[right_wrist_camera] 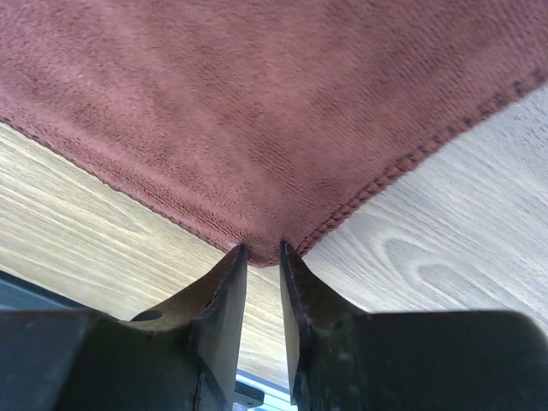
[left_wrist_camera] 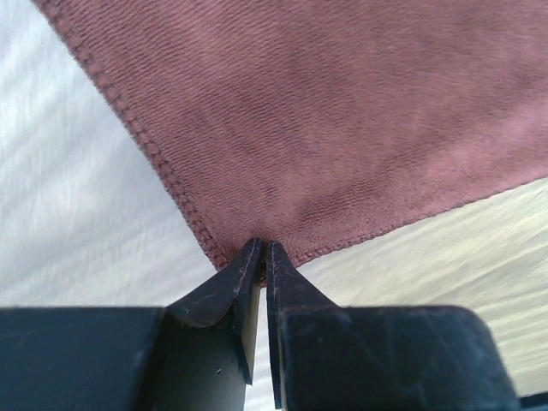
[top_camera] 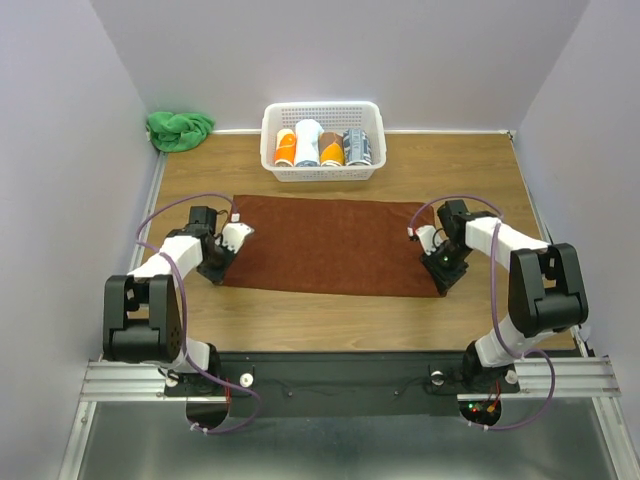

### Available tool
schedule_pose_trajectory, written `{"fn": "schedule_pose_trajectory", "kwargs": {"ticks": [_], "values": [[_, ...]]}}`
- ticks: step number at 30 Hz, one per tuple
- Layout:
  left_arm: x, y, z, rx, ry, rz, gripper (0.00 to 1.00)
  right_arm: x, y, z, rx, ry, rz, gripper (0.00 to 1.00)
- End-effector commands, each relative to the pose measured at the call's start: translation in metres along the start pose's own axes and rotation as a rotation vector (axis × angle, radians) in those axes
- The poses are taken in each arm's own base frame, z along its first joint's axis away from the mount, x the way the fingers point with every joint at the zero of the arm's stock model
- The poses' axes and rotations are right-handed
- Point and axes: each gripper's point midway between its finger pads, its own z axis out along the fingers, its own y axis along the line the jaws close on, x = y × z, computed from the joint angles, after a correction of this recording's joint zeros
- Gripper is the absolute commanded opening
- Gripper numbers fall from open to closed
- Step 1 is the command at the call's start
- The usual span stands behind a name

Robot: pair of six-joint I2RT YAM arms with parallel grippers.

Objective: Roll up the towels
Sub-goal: Flatten the towel, then fold the towel

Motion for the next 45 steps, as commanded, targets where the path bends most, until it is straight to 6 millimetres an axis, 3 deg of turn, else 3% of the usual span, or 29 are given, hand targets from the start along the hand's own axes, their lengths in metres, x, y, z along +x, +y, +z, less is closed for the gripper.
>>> {"fn": "schedule_pose_trajectory", "kwargs": {"ticks": [1,7,15,20,24,26,29,32,36,39,45], "values": [[0.056,0.004,-0.014,-0.041,0.189,0.046,0.18,0.044,-0.026,0.022,0.092,0.162,-0.036,0.29],[0.052,-0.013,-0.018,0.057,0.165,0.053,0.18,0.040,-0.013,0.021,0.011,0.146,-0.060,0.29],[0.037,-0.043,-0.032,0.176,0.098,0.132,0.20,0.047,0.014,0.002,-0.080,0.122,-0.165,0.30],[0.033,-0.057,-0.041,0.213,0.074,0.165,0.21,0.051,0.017,-0.015,-0.072,0.098,-0.228,0.31],[0.026,-0.058,-0.049,0.229,0.055,0.188,0.28,0.053,0.014,-0.029,-0.040,0.101,-0.248,0.34],[0.015,-0.060,-0.059,0.245,0.009,0.191,0.29,0.037,0.007,-0.041,-0.004,0.051,-0.244,0.38],[-0.026,-0.049,-0.080,0.212,-0.111,0.179,0.34,0.001,-0.001,-0.062,0.022,-0.054,-0.210,0.41],[-0.059,-0.034,-0.085,0.166,-0.193,0.163,0.34,-0.037,-0.004,-0.073,-0.018,-0.150,-0.173,0.43],[-0.089,-0.014,-0.072,0.110,-0.244,0.093,0.33,-0.071,-0.013,-0.066,-0.046,-0.191,-0.087,0.42],[-0.105,-0.001,-0.048,0.098,-0.242,0.060,0.31,-0.084,-0.028,-0.043,-0.031,-0.169,-0.023,0.39],[-0.096,-0.004,-0.020,0.124,-0.201,0.034,0.29,-0.102,-0.045,-0.013,-0.007,-0.167,0.033,0.37]]}}
